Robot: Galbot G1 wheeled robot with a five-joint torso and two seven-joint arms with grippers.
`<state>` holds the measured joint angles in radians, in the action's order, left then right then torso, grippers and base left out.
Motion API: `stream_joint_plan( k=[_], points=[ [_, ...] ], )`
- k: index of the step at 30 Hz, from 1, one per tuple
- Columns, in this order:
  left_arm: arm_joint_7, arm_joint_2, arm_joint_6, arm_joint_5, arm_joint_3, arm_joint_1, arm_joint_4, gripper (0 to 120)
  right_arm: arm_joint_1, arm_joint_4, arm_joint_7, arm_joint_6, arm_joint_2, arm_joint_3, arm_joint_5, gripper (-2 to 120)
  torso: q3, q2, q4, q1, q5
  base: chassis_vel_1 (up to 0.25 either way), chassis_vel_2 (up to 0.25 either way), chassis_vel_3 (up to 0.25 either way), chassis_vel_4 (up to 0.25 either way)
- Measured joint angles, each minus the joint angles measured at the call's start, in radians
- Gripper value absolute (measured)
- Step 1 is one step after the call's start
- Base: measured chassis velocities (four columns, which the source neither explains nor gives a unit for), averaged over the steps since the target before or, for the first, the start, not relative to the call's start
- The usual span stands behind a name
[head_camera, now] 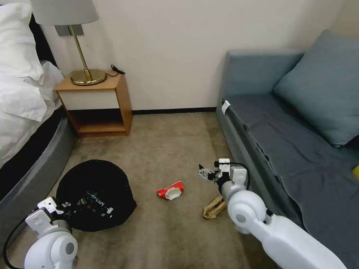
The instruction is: Pick up the trash bin, then pick up the garbage on the floor and place it into the trash bin.
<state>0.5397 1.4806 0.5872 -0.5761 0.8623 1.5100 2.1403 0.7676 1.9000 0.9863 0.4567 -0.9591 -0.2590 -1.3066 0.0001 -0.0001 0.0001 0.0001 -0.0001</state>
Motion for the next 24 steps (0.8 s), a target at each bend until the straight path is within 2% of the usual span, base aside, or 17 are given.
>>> stream_joint_plan(
  k=[4, 7, 8, 10, 11, 15, 16, 20, 21, 24],
  points=[
    [-0.009, -0.003, -0.014, 0.001, 0.005, 0.003, -0.009, 3, -0.038, -0.051, 0.098, 0.032, -0.046, -0.038, -0.111, 100, 0.000, 0.000, 0.0000, 0.000, 0.0000, 0.000, 0.000, 0.000, 0.000],
    [-0.012, -0.004, -0.029, 0.007, 0.009, 0.005, -0.019, 3, -0.052, -0.078, 0.127, 0.055, -0.069, -0.063, -0.132, 100, 0.000, 0.000, 0.0001, 0.000, 0.0002, 0.000, 0.000, 0.000, 0.000],
    [-0.014, -0.004, -0.035, 0.008, 0.009, 0.006, -0.023, 3, -0.059, -0.091, 0.120, 0.065, -0.067, -0.078, -0.114, 100, 0.000, 0.000, 0.0001, 0.000, 0.0003, 0.000, 0.000, 0.000, 0.000],
    [-0.017, -0.003, -0.042, 0.009, 0.008, 0.011, -0.029, 3, -0.080, -0.120, 0.015, 0.080, -0.028, -0.123, -0.008, 100, 0.000, 0.000, 0.0001, 0.000, 0.0002, 0.000, 0.000, 0.000, 0.000],
    [-0.017, -0.003, -0.042, 0.009, 0.008, 0.011, -0.029, 3, -0.080, -0.120, 0.015, 0.080, -0.028, -0.123, -0.008, 100, 0.000, 0.000, 0.0001, 0.000, 0.0002, 0.000, 0.000, 0.000, 0.000],
    [-0.019, -0.002, -0.047, 0.010, 0.007, 0.011, -0.033, 3, -0.157, -0.139, -0.303, 0.064, 0.100, -0.273, 0.252, 100, 0.000, 0.000, -0.0003, 0.000, 0.0003, 0.000, 0.000, 0.000, 0.000],
    [-0.019, -0.002, -0.047, 0.010, 0.007, 0.011, -0.033, 3, -0.157, -0.139, -0.303, 0.064, 0.100, -0.273, 0.252, 100, 0.000, 0.000, -0.0003, 0.000, 0.0003, 0.000, 0.000, 0.000, 0.000],
    [-0.019, -0.004, -0.047, 0.010, 0.006, 0.009, -0.033, 3, -0.257, -0.160, -0.641, -0.034, 0.219, -0.451, 0.515, 100, 0.000, 0.000, -0.0003, 0.000, 0.0003, 0.000, 0.000, 0.000, 0.000],
    [-0.019, -0.004, -0.047, 0.010, 0.006, 0.009, -0.033, 3, -0.257, -0.160, -0.641, -0.034, 0.219, -0.451, 0.515, 100, 0.000, 0.000, -0.0003, 0.000, 0.0003, 0.000, 0.000, 0.000, 0.000],
    [-0.019, -0.004, -0.047, 0.010, 0.004, 0.010, -0.034, 3, -0.376, -0.237, -0.933, -0.187, 0.275, -0.584, 0.777, 100, 0.000, 0.000, -0.0004, 0.000, 0.0002, 0.000, 0.000, 0.000, 0.000]
  ],
)
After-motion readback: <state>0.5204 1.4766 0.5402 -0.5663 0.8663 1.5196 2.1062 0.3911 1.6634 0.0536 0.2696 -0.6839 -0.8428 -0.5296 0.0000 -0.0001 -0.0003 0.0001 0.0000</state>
